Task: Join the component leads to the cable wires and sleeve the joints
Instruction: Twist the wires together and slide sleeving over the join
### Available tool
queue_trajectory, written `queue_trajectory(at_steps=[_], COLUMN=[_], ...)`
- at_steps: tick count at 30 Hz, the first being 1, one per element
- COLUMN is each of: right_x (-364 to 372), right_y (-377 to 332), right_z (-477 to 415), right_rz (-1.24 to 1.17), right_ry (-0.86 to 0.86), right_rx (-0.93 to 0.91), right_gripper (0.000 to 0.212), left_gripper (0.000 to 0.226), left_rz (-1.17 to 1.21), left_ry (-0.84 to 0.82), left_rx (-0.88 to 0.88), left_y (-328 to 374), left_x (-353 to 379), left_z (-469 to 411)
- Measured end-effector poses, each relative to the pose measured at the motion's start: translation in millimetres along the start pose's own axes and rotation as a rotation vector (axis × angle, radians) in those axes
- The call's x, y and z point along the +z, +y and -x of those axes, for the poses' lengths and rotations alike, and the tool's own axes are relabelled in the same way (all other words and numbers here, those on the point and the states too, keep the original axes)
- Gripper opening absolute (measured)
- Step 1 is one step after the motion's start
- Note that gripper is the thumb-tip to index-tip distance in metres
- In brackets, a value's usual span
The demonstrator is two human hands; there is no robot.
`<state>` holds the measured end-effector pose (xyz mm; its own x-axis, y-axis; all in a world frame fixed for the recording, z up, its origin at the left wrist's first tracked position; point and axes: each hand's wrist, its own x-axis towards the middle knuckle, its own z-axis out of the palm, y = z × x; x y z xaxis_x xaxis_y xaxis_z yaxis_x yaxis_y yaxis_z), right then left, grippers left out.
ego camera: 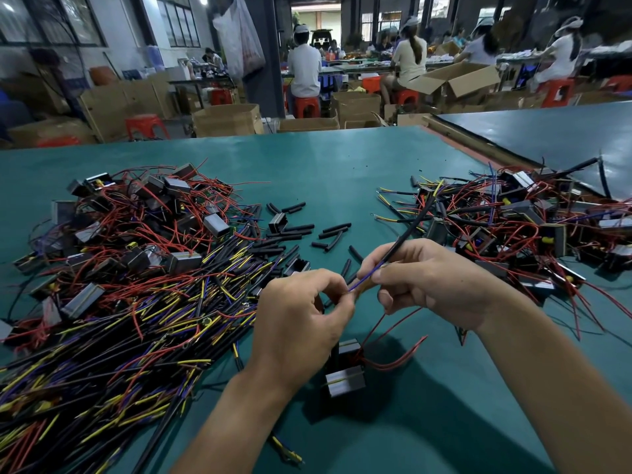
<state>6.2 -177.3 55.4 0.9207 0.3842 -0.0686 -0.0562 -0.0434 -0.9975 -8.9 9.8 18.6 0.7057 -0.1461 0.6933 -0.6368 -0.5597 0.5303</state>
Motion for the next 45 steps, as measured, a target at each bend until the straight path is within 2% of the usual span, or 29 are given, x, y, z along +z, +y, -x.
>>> queue_trajectory(at_steps=[5,10,13,17,26,31,37,45], right_x=[-1,0,0,0,2,1,-1,0], right_y=[0,4,6,8,7,8,9,7], right_z=[0,-2,-4,-6,-5,-6,-6,-5], right_rz=[-0.078,-0.102,-0.105,-0.084,-0.007,-0.016,-0.013,-0.008], right_ry=[-0.012,-0.037,-0.035,-0.039,-0.033,-0.018,-0.001,0.005], right_rx=[-0.070,-0.132,-0.159,-0.176,-0.174,-0.165,-0.157,-0.142], right_gripper=[0.026,0.006,0.006,0.010,0.020,0.016,0.013,0.015], left_gripper=[0.017,0.019,0.017,0.015,0.017,0.017,0.031,0.028], left_rz=[0.232,0.592,0.689,0.763,0.788,0.818,0.846,0.851], left_ry=[-0.051,-0.110,-0.166,-0.236,-0.277,-0.327,-0.333,-0.340], left_rx=[-0.196,-0.477,-0.631,-0.750,-0.791,-0.829,-0.861,-0.847], left_y=[2,5,4,1,3,2,0,1], left_x=[3,0,-3,-6,-8,-10,-8,-9], left_z=[-1,-9,-10,-11,-11,-12,-12,-12])
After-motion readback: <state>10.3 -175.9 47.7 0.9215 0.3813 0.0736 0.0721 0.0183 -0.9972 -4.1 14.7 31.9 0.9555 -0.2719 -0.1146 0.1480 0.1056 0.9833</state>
